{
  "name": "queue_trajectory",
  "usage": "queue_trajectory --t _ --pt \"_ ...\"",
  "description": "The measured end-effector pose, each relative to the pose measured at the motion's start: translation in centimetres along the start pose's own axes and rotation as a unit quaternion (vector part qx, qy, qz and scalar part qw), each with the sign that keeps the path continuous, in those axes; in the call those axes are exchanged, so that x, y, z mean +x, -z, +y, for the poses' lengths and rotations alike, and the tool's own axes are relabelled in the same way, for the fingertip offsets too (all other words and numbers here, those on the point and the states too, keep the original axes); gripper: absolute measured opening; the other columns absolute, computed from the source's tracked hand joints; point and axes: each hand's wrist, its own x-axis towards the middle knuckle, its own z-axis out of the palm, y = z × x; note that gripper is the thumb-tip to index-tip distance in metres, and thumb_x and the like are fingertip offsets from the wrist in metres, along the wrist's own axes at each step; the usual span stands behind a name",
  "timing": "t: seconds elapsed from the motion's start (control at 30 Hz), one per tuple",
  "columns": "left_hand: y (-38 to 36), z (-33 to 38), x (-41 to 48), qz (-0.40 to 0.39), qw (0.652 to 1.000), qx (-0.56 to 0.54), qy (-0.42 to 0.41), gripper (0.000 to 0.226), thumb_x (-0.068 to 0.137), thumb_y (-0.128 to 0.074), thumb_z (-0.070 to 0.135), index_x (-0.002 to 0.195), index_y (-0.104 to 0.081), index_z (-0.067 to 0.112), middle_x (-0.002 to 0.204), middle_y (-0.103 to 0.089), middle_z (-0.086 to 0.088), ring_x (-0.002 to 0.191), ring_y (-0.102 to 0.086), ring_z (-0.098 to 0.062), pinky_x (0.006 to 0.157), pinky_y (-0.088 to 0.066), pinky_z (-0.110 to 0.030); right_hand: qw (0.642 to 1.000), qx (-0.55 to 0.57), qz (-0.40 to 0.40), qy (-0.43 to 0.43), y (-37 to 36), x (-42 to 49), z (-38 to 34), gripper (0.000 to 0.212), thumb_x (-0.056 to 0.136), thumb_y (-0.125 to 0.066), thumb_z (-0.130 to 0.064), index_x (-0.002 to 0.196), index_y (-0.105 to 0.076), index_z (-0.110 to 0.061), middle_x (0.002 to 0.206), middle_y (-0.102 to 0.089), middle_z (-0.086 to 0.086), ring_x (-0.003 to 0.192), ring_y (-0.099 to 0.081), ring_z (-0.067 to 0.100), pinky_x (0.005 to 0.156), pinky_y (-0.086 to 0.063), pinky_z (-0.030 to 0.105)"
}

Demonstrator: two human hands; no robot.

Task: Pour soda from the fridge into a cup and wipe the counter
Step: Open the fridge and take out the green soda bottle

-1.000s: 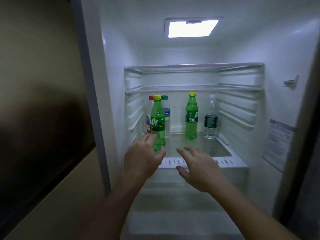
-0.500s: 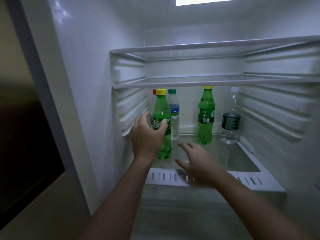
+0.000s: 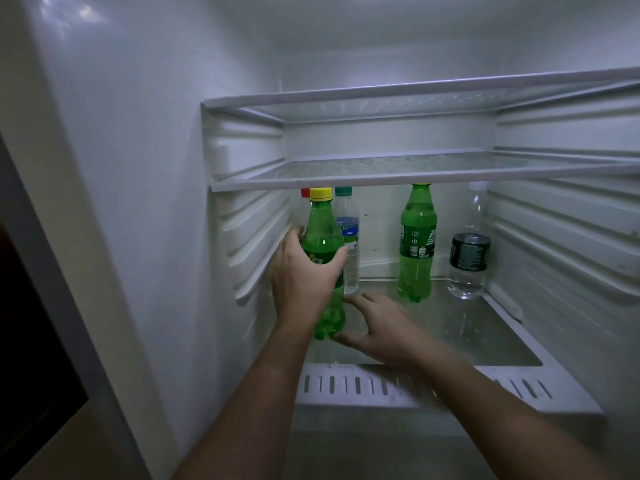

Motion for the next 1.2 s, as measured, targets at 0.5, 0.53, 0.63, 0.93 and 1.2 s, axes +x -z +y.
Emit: queue_trajectory --t 0.5,0.53,0.63,0.93,1.2 --pt "0.9 1.5 -0.6 -0.017 0.999 -0.029 -0.013 0.054 0.072 -0.079 0.053 0.114 -0.061 0.025 0.088 -0.057 0.017 0.089 -0.064 -0.014 0.079 -0.054 -0.034 0.983 0.171 0.042 -0.046 0.1 -1.6 -1.4 0.039 0.086 -0.069 -0.048 0.120 -0.062 -0.031 0.108 -0.062 -0.018 0.099 -0.056 -0.002 0.089 -0.047 0.026" --pt "1.0 1.6 -0.8 -0.019 0.999 -0.033 -0.012 0.053 0.071 -0.080 0.053 0.113 -0.061 0.026 0.089 -0.060 0.016 0.090 -0.065 -0.015 0.080 -0.056 -0.037 0.983 0.173 0.037 -0.047 0.3 -2.0 -1.5 0.038 0.087 -0.068 -0.046 0.120 -0.062 -0.030 0.108 -0.062 -0.018 0.096 -0.054 -0.005 0.087 -0.045 0.024" --pt "1.3 2.2 -1.7 -0.025 0.999 -0.045 -0.018 0.051 0.070 -0.080 0.055 0.108 -0.062 0.027 0.092 -0.066 0.013 0.089 -0.066 -0.014 0.079 -0.058 -0.041 0.984 0.168 0.028 -0.053 0.7 -3.2 -1.4 0.042 0.087 -0.067 -0.047 0.123 -0.061 -0.027 0.114 -0.063 -0.016 0.099 -0.053 -0.004 0.086 -0.044 0.019" --pt "2.3 4.1 -5.4 -0.071 0.993 -0.088 -0.032 0.062 0.071 -0.081 0.054 0.119 -0.060 0.021 0.108 -0.068 0.005 0.094 -0.065 -0.014 0.080 -0.056 -0.035 0.985 0.135 0.063 -0.087 2.9 -9.0 -2.1 0.043 0.084 -0.067 -0.055 0.118 -0.065 -0.028 0.107 -0.066 -0.014 0.096 -0.057 -0.001 0.081 -0.048 0.021" --pt "4.1 6.3 -9.4 -0.137 0.977 -0.149 -0.067 0.058 0.075 -0.079 0.050 0.121 -0.057 0.024 0.099 -0.061 0.015 0.082 -0.061 0.001 0.074 -0.057 -0.028 0.971 0.154 0.103 -0.152 3.9 -15.1 -4.3 0.026 0.086 -0.071 -0.044 0.109 -0.069 -0.032 0.096 -0.066 -0.023 0.090 -0.056 -0.016 0.074 -0.041 0.011"
